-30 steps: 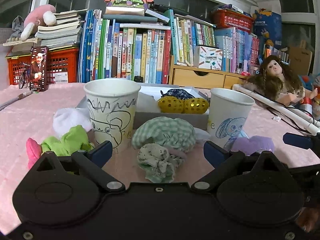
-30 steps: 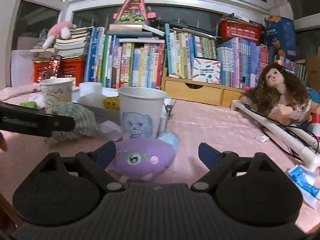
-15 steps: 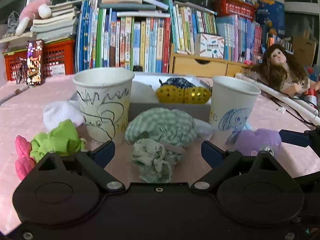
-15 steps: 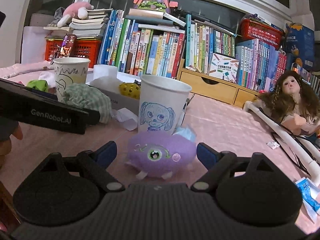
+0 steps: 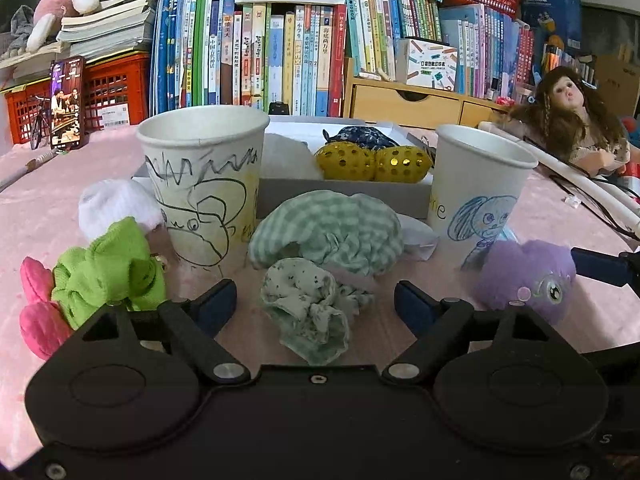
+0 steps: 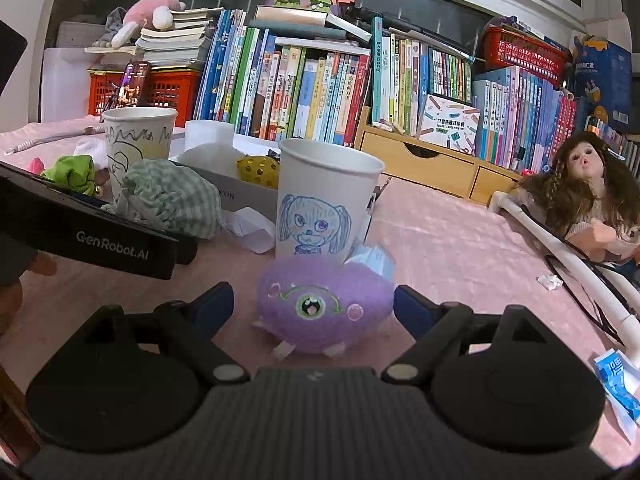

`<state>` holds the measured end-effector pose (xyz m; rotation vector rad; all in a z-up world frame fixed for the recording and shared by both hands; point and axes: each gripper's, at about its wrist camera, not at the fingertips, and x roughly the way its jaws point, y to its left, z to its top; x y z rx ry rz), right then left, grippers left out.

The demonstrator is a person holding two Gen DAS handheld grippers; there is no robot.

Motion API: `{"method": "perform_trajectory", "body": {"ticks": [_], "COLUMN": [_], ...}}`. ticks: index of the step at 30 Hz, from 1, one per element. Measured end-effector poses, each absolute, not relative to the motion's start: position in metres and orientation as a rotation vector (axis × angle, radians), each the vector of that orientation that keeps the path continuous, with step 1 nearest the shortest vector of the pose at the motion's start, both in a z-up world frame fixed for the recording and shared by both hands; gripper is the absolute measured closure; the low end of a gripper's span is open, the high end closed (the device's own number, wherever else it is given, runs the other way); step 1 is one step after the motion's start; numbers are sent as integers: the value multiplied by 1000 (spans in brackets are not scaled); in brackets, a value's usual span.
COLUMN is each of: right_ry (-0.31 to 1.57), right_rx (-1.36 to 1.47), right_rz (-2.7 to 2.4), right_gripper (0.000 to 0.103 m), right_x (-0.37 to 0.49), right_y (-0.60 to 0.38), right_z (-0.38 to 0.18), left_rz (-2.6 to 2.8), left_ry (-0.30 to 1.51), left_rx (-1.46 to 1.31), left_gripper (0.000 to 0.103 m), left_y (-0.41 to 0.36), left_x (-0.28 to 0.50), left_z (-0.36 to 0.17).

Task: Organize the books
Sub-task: 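Grasp the green gingham cloth with the left tool while the right tool grasps the purple plush fish, then carry the gingham cloth with the left tool over the tray while the right tool carries the plush fish there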

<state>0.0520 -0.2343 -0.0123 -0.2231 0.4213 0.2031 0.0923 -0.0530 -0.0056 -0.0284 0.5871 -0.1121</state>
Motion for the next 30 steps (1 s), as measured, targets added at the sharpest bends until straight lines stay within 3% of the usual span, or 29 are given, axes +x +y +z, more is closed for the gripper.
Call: {"method": "perform_trajectory", "body": {"ticks": [7,22,30], "right_ry": [429,463,493], "right_rx": [-220,-207,-150], "right_rz": [202,197,195], "right_gripper": [10,12,22], "right_x": [53,59,65], "right_y": [-235,-236,-241], "right_z": [-12,-11,-7], "left_rz": [-115,-137,-146], "left_ry": [581,558,561], "left_rx": [-11,69,80], "left_gripper": [25,49,55], "left_y": [-54,-65,-67], "left_x": [92,88,88], "left_z": [-6,-6,-4]}}
